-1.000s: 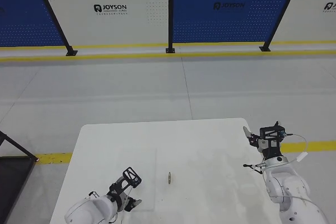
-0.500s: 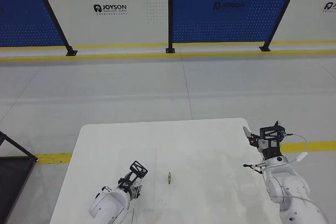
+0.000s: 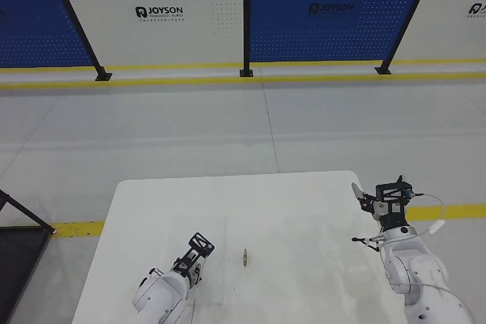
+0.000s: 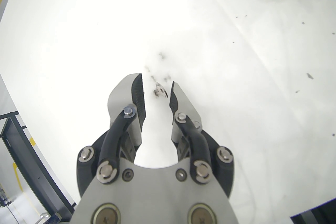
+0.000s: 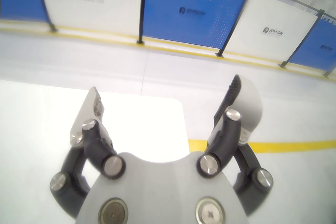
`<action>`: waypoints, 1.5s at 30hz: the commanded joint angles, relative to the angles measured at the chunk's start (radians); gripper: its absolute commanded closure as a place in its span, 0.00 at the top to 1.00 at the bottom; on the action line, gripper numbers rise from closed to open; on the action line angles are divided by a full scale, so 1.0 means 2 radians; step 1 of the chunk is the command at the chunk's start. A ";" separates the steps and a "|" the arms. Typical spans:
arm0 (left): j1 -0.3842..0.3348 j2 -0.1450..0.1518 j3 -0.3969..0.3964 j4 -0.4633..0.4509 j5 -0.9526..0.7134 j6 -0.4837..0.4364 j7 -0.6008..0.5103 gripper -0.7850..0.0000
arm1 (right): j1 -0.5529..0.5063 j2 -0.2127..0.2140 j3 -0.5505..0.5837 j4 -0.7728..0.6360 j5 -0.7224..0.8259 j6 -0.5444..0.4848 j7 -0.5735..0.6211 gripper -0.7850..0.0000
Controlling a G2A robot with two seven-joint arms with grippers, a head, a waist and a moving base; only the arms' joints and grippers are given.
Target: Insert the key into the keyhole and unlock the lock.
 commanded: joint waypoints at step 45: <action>0.052 0.006 -0.058 -0.080 -0.059 -0.034 0.031 0.00 | 0.000 0.000 0.000 0.000 0.000 0.000 0.000 1.00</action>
